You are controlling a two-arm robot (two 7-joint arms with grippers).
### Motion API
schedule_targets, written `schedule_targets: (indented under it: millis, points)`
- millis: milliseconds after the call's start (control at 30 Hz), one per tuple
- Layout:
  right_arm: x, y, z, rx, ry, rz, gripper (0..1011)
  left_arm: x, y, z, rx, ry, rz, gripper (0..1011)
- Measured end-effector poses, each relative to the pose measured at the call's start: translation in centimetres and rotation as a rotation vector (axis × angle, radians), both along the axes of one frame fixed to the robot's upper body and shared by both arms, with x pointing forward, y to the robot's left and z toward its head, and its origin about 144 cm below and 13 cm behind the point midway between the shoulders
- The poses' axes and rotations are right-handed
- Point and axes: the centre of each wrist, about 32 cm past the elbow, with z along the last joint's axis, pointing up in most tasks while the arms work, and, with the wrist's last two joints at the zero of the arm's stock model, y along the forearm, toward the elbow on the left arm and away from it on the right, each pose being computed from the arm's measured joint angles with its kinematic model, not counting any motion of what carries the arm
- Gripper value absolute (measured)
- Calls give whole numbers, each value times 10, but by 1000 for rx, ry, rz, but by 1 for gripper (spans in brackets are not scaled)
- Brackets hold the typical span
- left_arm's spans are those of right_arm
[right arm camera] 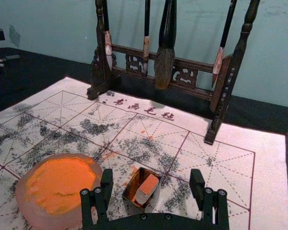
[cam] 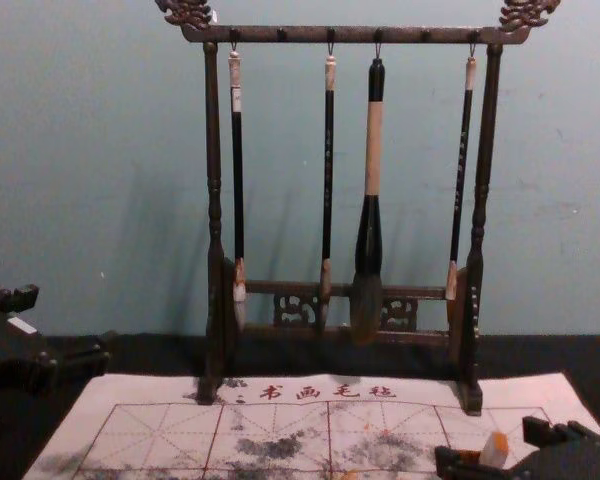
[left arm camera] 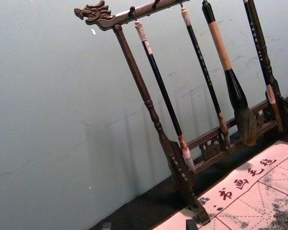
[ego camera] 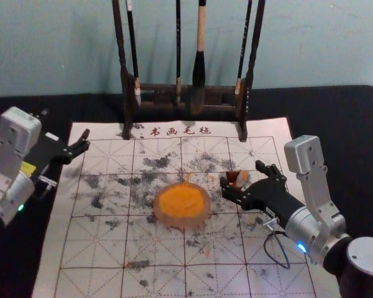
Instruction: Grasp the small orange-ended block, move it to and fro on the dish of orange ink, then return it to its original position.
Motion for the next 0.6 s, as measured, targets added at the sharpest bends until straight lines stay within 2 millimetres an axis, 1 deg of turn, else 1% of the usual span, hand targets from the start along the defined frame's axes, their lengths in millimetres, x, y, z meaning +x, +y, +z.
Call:
schedule_targets:
  millis: [400,467,567,600]
  points:
    - [0,-1,0,-2,-4,0,1000,0,0,0,0,0,0,1001]
    - [0,-1,0,-2,-4,1,980,0,0,0,0,0,0,1001]
    - [-1,-1,-1,-2,-5,1,890,0,0,0,0,0,0,1001]
    - [-1,-1,-1,-2,-5,1,874,0,0,0,0,0,0,1001]
